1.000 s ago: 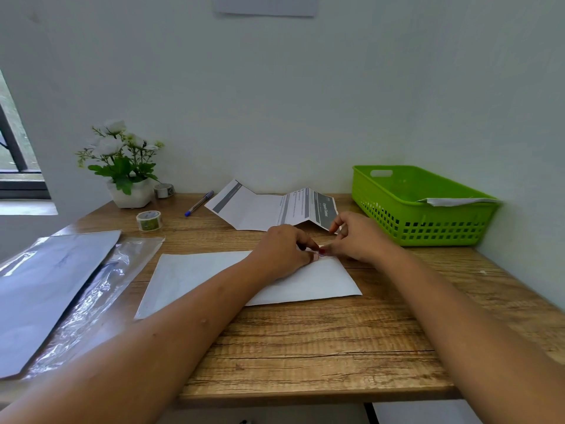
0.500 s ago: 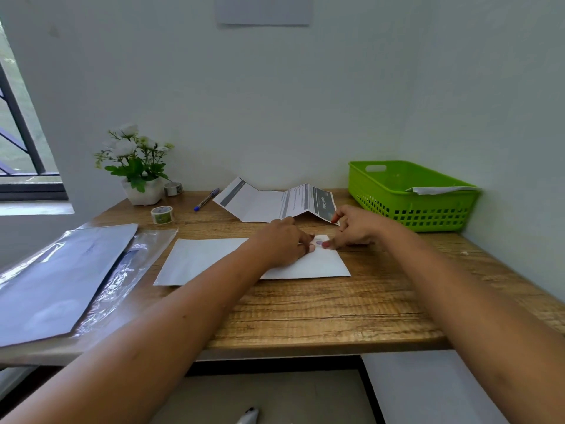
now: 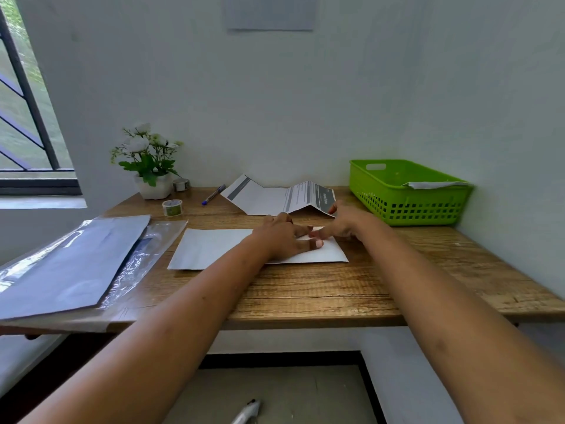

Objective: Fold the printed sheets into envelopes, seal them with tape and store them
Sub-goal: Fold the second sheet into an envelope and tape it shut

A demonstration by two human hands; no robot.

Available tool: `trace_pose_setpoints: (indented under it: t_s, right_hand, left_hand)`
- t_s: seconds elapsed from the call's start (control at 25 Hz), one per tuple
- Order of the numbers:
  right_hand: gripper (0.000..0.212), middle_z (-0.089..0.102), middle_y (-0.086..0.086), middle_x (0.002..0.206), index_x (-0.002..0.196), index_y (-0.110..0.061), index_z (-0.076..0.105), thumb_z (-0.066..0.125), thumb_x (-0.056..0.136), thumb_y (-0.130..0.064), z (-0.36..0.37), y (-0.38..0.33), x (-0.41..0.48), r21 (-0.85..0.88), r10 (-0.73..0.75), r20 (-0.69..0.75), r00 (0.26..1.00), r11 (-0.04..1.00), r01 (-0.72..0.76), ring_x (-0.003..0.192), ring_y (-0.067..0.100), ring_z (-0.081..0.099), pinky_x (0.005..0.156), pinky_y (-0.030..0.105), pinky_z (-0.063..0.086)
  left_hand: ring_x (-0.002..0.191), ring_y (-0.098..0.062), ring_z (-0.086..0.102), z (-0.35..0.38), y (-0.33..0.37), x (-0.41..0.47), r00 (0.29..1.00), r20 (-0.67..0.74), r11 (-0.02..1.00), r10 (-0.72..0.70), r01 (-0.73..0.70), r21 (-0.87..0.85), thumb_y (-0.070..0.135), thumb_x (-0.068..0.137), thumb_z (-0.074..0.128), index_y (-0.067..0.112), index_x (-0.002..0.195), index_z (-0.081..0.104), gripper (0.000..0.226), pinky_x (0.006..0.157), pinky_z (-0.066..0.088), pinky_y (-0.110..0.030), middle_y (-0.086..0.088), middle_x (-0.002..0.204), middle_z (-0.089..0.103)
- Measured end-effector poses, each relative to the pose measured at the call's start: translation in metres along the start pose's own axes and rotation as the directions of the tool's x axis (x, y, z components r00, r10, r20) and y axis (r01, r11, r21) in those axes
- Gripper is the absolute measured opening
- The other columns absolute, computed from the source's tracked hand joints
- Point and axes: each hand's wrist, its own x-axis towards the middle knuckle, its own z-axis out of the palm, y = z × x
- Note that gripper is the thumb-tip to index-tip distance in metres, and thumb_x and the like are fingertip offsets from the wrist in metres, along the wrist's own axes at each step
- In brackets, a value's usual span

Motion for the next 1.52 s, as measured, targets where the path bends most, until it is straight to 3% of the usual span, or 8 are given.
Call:
trace_pose_setpoints:
  t_s: [0.12,0.24,0.4,0.68,0.96,1.2,1.36,1.52]
  right_hand:
    - [0.094,0.038,0.011,0.145,0.144,-0.02,0.027,0.081,0.069,-0.04,-0.009,0.006,0.002,0.008,0.022,0.071,0.997,1.0,-0.023,0.128,0.028,0.043,0.106,0.038,0.039]
    - [0.089,0.054,0.011,0.129,0.143,-0.017,0.03,0.079,0.072,-0.039,-0.013,0.01,0.003,0.163,0.019,0.095,0.995,0.986,-0.035,0.108,0.022,0.053,0.089,0.032,0.045]
    - [0.08,0.046,0.012,0.139,0.14,-0.013,0.034,0.076,0.077,-0.036,0.001,0.005,0.008,0.015,-0.007,-0.068,0.998,1.0,0.008,0.122,0.026,0.049,0.094,0.03,0.04]
    - [0.083,0.055,0.009,0.132,0.135,-0.013,0.041,0.078,0.069,-0.045,0.015,0.004,0.016,-0.021,-0.01,-0.271,0.963,1.0,0.004,0.119,0.027,0.054,0.097,0.038,0.047]
    - [0.093,0.037,0.011,0.147,0.144,-0.017,0.026,0.076,0.072,-0.047,-0.008,0.01,-0.001,-0.089,-0.012,0.017,1.0,0.996,0.013,0.128,0.027,0.044,0.101,0.033,0.04]
    - [0.093,0.044,0.011,0.144,0.144,-0.011,0.031,0.078,0.071,-0.045,-0.001,-0.005,-0.018,-0.087,-0.045,-0.077,0.996,0.995,0.038,0.123,0.027,0.052,0.1,0.033,0.044]
    - [0.095,0.035,0.006,0.151,0.148,-0.018,0.027,0.076,0.072,-0.049,0.0,-0.013,-0.041,0.001,-0.137,0.009,0.991,0.991,0.137,0.126,0.026,0.049,0.101,0.038,0.045]
    - [0.089,0.024,-0.001,0.158,0.148,-0.027,0.027,0.04,0.077,-0.079,0.031,-0.01,-0.052,-0.371,-0.149,0.024,0.989,0.917,0.147,0.143,0.029,0.025,0.112,0.048,0.027]
  left_hand:
    - [0.135,-0.034,0.027,0.002,-0.001,-0.001,1.0,-0.008,0.999,-0.007,0.007,0.036,0.079,0.08,0.024,0.041,0.145,0.026,0.075,0.109,0.026,-0.051,-0.01,0.146,0.031]
    - [0.134,-0.034,0.03,0.009,0.001,-0.01,0.989,-0.15,1.0,-0.005,0.009,0.023,0.08,0.078,0.027,0.039,0.148,0.016,0.081,0.108,0.029,-0.051,-0.009,0.148,0.03]
    - [0.139,-0.035,0.022,0.009,0.002,-0.01,0.988,-0.148,0.999,-0.036,0.029,-0.046,0.077,0.08,0.031,0.04,0.148,0.0,0.083,0.109,0.026,-0.056,-0.005,0.153,0.022]
    - [0.14,-0.031,0.017,0.004,0.006,-0.013,0.994,-0.09,0.998,-0.06,0.062,0.013,0.075,0.083,0.027,0.037,0.149,0.014,0.077,0.108,0.025,-0.057,-0.001,0.155,0.022]
    - [0.141,-0.032,0.014,0.004,0.002,-0.007,0.998,-0.014,0.997,-0.056,0.057,0.052,0.078,0.081,0.024,0.046,0.145,0.017,0.073,0.107,0.023,-0.063,0.001,0.155,0.02]
    - [0.141,-0.033,0.019,-0.006,0.007,-0.025,0.995,-0.036,0.993,-0.097,0.094,-0.077,0.073,0.082,0.037,0.031,0.145,0.031,0.076,0.112,0.022,-0.054,-0.007,0.156,0.018]
    - [0.137,-0.027,0.03,-0.025,-0.051,-0.06,0.883,-0.252,0.916,-0.396,0.362,-0.172,0.051,0.086,0.055,0.028,0.137,0.043,0.057,0.11,0.03,-0.044,-0.009,0.148,0.035]
    - [0.136,-0.035,0.032,-0.021,-0.087,-0.097,0.724,-0.044,0.713,-0.688,0.664,-0.224,0.049,0.082,0.063,0.02,0.144,0.033,0.074,0.109,0.033,-0.048,-0.016,0.148,0.036]
